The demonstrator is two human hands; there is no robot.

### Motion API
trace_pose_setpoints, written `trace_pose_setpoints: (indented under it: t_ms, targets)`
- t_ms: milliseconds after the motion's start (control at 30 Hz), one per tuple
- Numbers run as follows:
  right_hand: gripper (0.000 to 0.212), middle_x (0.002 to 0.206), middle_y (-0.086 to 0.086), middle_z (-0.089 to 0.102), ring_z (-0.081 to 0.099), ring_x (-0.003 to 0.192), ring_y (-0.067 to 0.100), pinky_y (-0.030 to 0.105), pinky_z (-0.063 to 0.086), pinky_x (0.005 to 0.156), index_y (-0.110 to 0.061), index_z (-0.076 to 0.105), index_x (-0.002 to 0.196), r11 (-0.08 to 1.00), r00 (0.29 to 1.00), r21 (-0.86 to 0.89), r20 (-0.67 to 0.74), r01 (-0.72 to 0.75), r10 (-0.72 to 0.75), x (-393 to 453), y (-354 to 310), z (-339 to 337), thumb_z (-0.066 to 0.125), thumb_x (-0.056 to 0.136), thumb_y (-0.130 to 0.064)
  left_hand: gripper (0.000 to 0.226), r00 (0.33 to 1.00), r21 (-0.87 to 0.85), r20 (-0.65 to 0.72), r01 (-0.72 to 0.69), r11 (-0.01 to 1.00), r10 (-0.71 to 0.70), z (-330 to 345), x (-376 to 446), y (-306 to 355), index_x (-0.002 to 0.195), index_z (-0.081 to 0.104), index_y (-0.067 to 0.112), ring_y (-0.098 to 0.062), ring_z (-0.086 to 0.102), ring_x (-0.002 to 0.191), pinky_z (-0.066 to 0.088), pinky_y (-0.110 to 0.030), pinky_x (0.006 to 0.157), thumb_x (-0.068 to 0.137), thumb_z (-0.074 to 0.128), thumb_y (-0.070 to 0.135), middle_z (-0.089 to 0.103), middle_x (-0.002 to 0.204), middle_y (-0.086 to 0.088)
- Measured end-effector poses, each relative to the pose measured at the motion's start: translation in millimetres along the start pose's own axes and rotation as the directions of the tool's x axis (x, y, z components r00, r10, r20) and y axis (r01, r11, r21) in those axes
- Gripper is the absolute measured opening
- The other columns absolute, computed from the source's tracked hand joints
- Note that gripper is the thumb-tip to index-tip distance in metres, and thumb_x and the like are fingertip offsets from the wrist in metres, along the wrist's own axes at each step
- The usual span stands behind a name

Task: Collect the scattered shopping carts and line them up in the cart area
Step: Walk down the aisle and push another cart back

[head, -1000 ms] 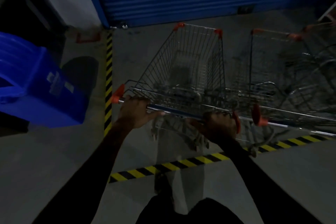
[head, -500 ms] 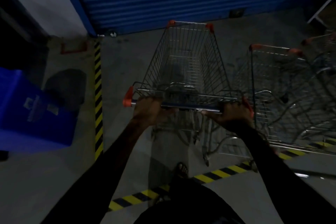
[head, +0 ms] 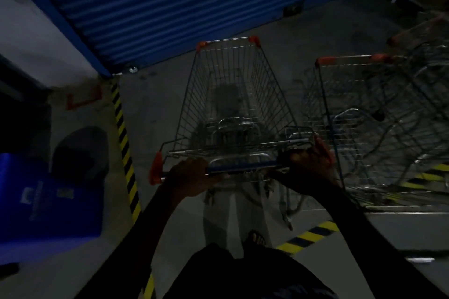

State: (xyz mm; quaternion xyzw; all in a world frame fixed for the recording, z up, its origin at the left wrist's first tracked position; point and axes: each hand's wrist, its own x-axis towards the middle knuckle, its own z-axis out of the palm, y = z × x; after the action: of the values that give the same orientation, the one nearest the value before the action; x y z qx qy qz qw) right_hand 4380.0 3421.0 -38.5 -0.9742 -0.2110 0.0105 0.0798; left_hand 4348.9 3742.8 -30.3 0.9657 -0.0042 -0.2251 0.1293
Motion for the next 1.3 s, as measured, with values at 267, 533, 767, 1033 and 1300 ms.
trace_pose_setpoints:
  t_ms: [267,533,767,1033,1300]
  targets:
    - [0.062,0.145,0.011,0.054,0.046,0.141,0.033,0.05,0.037,0.113,-0.016,0.063,0.135,0.922,0.899,0.157,-0.217,-0.353,0.381,-45.1,-27.0,-1.9,0.056,0.097,-0.065,0.049,0.852,0.089,-0.291,-0.428,0.899,0.434,-13.0,7.9,54.3,0.092,0.062,0.028,-0.019,0.065,0.09,0.049,-0.033,0.071,0.084,0.065,0.077,0.066,0.094,0.008]
    - [0.041,0.127,0.008,0.065,0.058,0.113,0.026,0.046,0.056,0.086,-0.015,0.069,0.126,0.572,0.529,0.4,-0.223,-0.716,0.819,-169.8,-98.8,-6.7,0.059,0.104,-0.049,0.031,0.644,-0.001,-0.222,-0.751,0.66,0.732,28.7,-23.2,100.7,0.102,0.066,0.023,-0.029,0.064,0.104,0.054,-0.044,0.084,0.095,0.061,0.052,0.066,0.107,0.0]
    - [0.044,0.121,0.003,0.068,0.068,0.107,0.027,0.047,0.057,0.087,-0.021,0.066,0.132,0.119,0.112,0.416,-0.04,-0.901,0.993,-293.1,-177.1,4.9,0.063,0.1,-0.05,0.033,0.362,0.082,0.122,-0.932,0.354,0.924,99.7,-72.5,153.7,0.114,0.067,0.023,-0.03,0.066,0.101,0.056,-0.042,0.081,0.092,0.067,0.048,0.07,0.108,-0.001]
    - [0.047,0.126,0.001,0.069,0.068,0.109,0.024,0.045,0.056,0.092,-0.024,0.062,0.136,-0.35,-0.41,0.488,-0.017,-0.8,0.912,-434.0,-249.5,5.3,0.063,0.099,-0.053,0.042,-0.111,-0.005,0.318,-0.993,-0.115,0.942,157.1,-185.7,253.7,0.128,0.066,0.023,-0.029,0.064,0.107,0.055,-0.043,0.085,0.097,0.065,0.052,0.07,0.113,-0.001]
    - [0.053,0.137,0.008,0.065,0.066,0.118,0.03,0.044,0.055,0.094,-0.019,0.058,0.142,-0.587,-0.719,0.56,-0.023,-0.585,0.695,-582.5,-321.8,16.6,0.064,0.099,-0.049,0.046,-0.434,-0.05,0.353,-0.893,-0.447,0.829,240.4,-338.5,345.0,0.131,0.066,0.021,-0.029,0.06,0.116,0.051,-0.045,0.093,0.097,0.067,0.051,0.068,0.124,-0.002]
